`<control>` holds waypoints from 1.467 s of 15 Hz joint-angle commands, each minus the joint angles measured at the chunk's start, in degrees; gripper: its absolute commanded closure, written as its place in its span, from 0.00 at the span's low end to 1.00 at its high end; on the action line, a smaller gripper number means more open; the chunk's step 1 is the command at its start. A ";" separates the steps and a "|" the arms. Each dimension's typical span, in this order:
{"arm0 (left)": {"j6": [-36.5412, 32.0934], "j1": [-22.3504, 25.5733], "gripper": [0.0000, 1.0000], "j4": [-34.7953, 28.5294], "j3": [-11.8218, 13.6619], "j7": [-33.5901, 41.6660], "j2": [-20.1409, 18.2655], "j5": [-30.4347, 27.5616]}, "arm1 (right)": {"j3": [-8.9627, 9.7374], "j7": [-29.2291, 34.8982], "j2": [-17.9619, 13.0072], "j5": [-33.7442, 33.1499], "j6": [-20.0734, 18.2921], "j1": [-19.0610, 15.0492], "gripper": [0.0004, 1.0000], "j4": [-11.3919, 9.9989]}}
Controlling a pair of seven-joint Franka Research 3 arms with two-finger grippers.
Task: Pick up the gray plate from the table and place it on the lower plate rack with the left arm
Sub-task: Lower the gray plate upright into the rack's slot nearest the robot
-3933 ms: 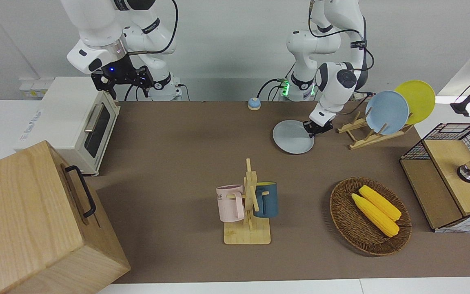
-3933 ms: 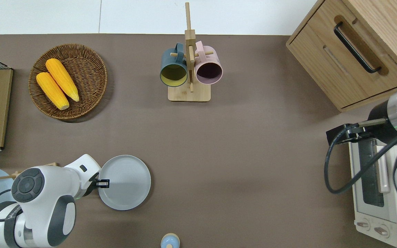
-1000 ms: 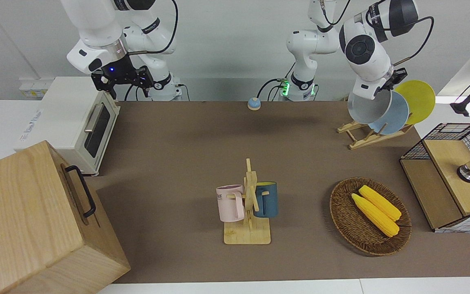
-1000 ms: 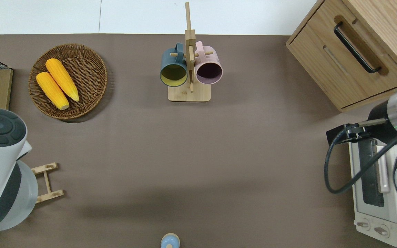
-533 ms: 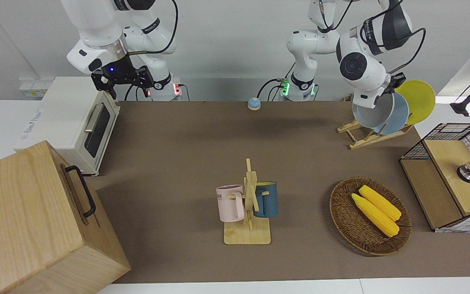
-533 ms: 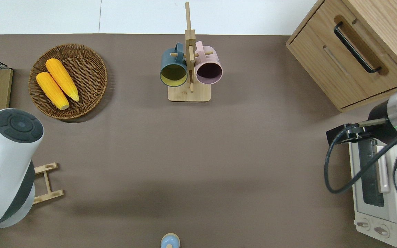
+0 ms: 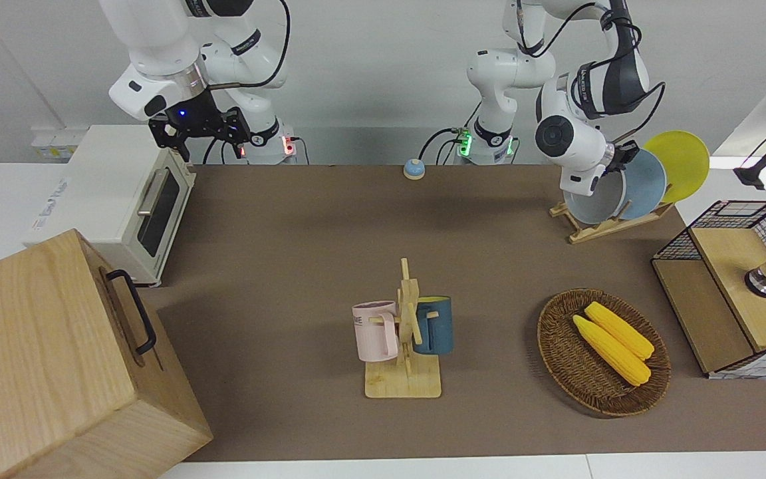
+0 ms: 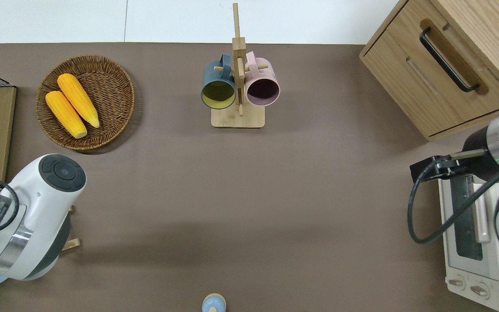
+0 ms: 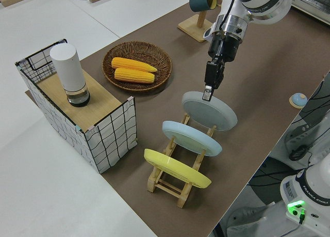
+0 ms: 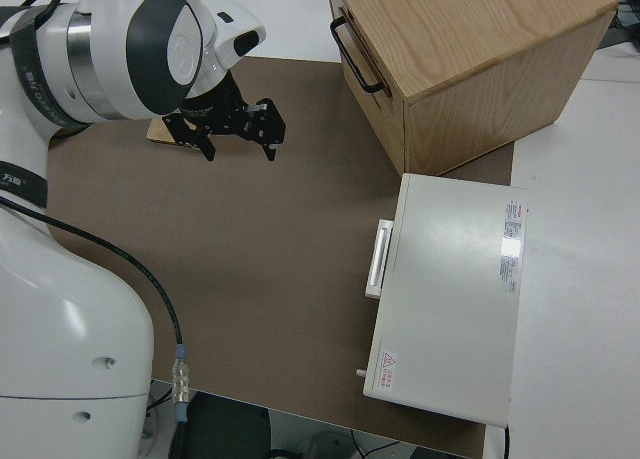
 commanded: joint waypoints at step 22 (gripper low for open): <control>-1.29 -0.54 0.33 5.61 0.02 5.12 1.43 -10.77 | 1.21 0.68 -0.12 -0.37 -0.62 -1.32 0.02 0.41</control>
